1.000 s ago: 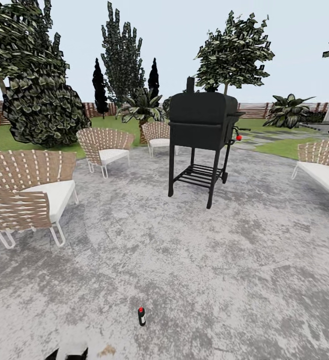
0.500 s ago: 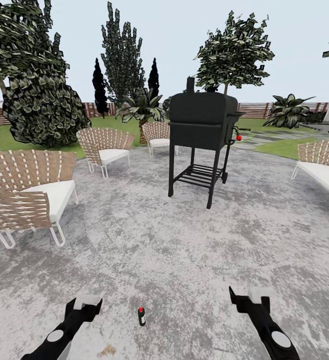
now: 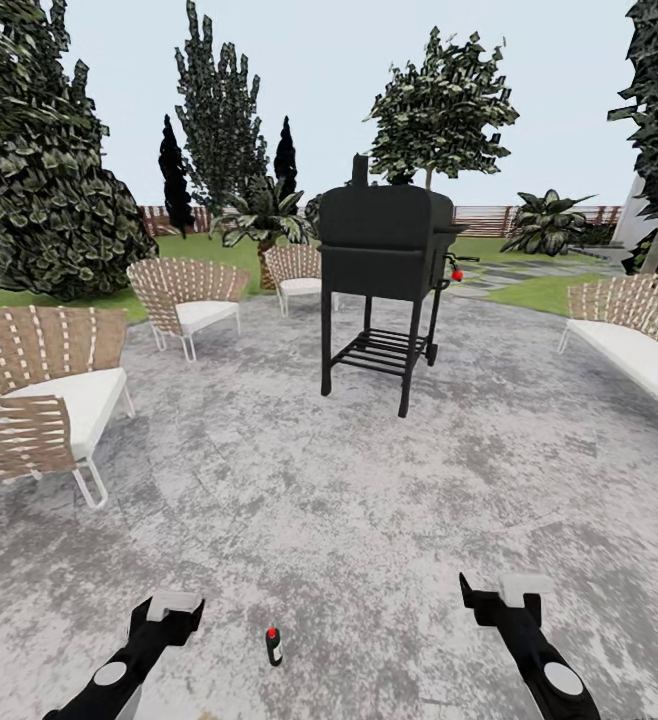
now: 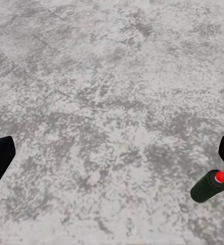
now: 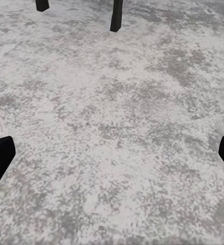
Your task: In the garden, pick up the pesticide atomizer on the floor and spray pesticide onto both trees until each tree trunk is fully covered.
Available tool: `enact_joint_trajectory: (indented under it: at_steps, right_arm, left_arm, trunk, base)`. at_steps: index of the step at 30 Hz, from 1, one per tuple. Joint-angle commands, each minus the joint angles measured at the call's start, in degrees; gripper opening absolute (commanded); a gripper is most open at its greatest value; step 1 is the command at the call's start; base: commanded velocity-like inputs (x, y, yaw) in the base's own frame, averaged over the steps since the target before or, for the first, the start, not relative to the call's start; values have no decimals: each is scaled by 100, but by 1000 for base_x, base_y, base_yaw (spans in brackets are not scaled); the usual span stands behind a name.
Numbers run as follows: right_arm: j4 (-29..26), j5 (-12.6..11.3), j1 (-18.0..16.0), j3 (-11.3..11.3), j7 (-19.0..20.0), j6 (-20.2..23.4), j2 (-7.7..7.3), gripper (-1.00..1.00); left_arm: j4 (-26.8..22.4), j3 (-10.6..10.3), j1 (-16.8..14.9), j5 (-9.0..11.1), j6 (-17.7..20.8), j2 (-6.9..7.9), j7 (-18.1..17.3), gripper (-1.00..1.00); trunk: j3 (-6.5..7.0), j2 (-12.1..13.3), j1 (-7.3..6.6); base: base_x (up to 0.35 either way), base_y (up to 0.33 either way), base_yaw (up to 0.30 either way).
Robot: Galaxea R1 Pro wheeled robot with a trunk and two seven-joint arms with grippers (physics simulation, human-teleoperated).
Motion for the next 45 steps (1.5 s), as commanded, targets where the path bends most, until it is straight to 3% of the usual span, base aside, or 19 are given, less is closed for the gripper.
enact_joint_trajectory:
  at_steps: [1,13,23,35,45]
  right_arm:
    - [4,1,-3,0,-1,0,0,100]
    - [5,-1,-3,0,-1,2,0,100]
    - [-44,-7,-3,19,-9,-6,9,100]
    - [-45,-7,-4,12,-6,-6,9,100]
    - [-42,-7,-3,7,-4,-5,9,100]
  left_arm:
    - [2,15,-2,-27,-19,-2,-16,100]
    - [1,15,-7,-27,-26,-8,-18,100]
    - [-7,13,-10,-35,-22,-2,-15,100]
    - [-1,11,-10,-36,-26,-10,-14,100]
    - [2,12,-19,-36,-26,-10,-14,100]
  trunk:
    - [-5,-2,1]
    - [-4,-2,1]
    - [-4,-2,1]
    - [-227,-483,265]
    - [-412,-884,485]
  base:
    - [173,252,-291]
    - [42,289,-294]
    - [0,35,-125]
    - [0,0,-5]
    - [0,0,-247]
